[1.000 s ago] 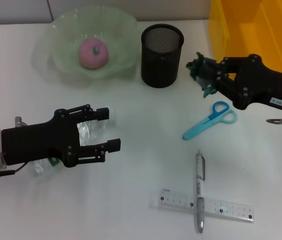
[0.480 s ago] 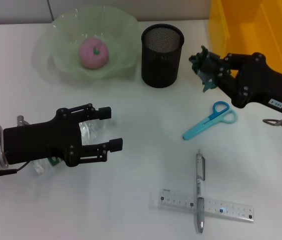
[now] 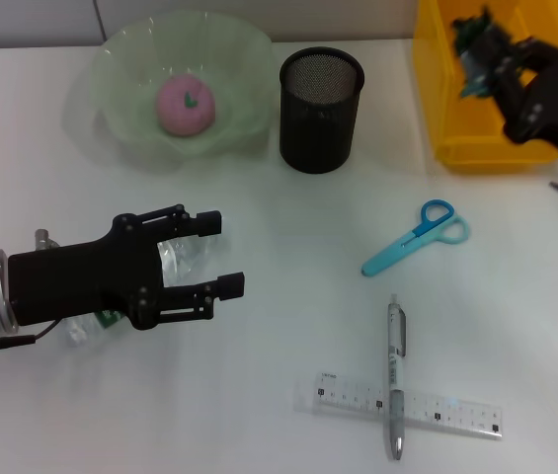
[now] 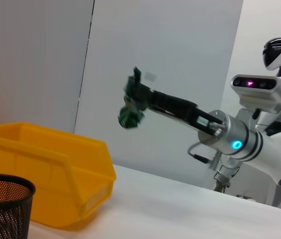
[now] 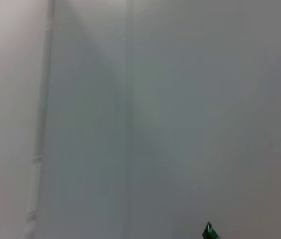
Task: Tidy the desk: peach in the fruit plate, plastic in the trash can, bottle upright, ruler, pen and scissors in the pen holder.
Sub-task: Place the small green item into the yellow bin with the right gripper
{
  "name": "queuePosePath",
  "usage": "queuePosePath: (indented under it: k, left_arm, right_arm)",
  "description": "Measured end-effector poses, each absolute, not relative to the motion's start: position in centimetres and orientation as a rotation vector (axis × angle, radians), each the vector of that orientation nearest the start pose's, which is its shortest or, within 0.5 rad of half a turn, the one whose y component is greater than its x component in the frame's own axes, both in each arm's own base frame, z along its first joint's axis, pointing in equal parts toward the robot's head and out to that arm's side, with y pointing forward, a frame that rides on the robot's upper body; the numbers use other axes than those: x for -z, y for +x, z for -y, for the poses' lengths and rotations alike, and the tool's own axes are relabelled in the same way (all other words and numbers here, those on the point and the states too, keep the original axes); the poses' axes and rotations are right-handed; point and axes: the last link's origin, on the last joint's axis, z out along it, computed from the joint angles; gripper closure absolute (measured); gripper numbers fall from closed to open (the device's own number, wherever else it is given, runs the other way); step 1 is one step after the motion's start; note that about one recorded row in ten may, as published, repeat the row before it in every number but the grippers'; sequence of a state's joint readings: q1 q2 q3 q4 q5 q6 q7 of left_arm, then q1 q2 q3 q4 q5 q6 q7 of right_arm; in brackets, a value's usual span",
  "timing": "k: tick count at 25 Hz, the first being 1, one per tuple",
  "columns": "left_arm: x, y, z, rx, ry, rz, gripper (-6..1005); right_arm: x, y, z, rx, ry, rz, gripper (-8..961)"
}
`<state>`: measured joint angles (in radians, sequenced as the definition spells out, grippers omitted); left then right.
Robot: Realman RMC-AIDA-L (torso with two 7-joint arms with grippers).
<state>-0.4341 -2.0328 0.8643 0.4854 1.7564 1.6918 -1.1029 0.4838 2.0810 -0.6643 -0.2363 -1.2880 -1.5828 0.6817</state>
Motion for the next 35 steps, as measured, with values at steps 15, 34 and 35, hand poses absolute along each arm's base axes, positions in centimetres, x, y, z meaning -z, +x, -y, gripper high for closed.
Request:
queuePosePath:
  k: [15, 34, 35]
  left_arm:
    - [1.2, -27.0, -28.1, 0.963, -2.784, 0.425, 201]
    - [1.2, -26.9, -28.1, 0.965, -2.784, 0.421, 202]
    - [1.3, -26.9, -28.1, 0.966, -2.785, 0.42, 202]
  right_arm:
    - [-2.8, 29.0, -38.3, -0.948, -1.713, -0.522, 869]
    - [-3.6, 29.3, -39.6, -0.902, -1.658, -0.557, 819]
    - [-3.6, 29.3, -39.6, -0.902, -1.658, -0.557, 814]
